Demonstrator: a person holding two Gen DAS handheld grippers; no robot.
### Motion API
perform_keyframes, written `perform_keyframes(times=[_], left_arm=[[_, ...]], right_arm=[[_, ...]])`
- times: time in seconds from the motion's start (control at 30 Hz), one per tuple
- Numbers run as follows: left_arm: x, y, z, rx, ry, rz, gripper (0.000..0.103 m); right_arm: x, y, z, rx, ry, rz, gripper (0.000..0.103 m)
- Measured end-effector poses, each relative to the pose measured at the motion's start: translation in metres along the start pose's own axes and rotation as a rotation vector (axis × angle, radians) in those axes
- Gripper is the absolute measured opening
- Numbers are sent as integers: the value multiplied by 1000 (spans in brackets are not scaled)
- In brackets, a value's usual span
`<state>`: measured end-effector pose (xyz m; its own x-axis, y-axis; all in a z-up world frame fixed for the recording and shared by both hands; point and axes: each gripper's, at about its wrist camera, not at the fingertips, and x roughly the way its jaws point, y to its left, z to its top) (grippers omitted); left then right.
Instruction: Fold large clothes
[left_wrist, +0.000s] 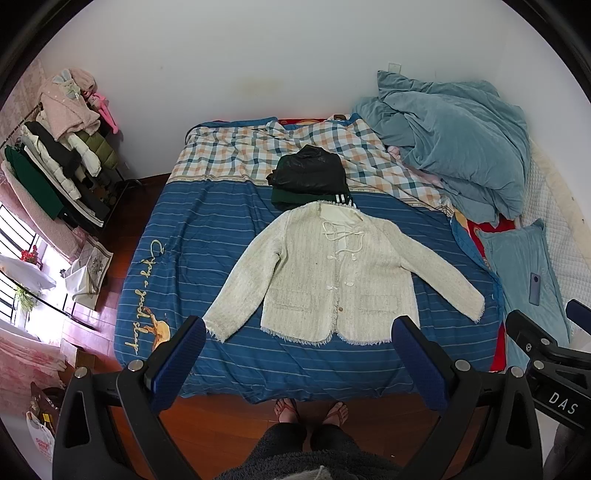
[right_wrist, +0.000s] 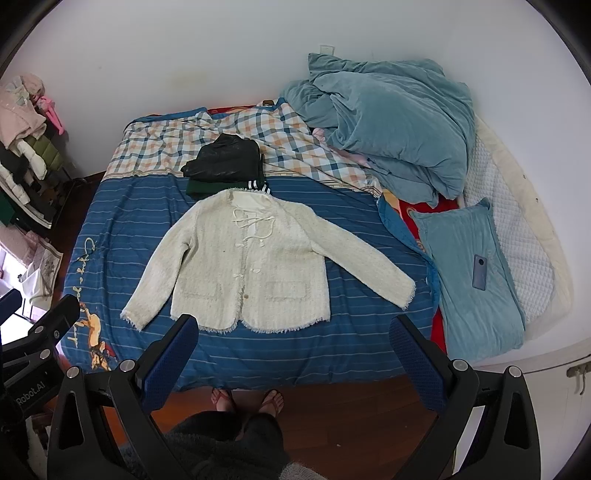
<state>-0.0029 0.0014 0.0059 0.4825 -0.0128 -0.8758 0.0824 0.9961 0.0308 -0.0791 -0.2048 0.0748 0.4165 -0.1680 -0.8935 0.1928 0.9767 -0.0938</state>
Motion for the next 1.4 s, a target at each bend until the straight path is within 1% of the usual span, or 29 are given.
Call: perform_keyframes(times=[0.3, 0.8, 1.13, 1.4], left_arm=[[0, 1, -1, 3, -4, 0, 103], [-6, -10, 1, 19, -11, -13, 103], [-9, -5, 1, 16, -18, -17, 103], [-7, 1, 3, 20, -19, -43, 103]], right_arm=[[-2, 2, 0, 4, 2, 5, 103], [-9, 8, -1, 2, -6, 7, 103], [-10, 14, -1, 2, -7, 9, 103], [-10, 23, 0, 4, -4, 9, 103]])
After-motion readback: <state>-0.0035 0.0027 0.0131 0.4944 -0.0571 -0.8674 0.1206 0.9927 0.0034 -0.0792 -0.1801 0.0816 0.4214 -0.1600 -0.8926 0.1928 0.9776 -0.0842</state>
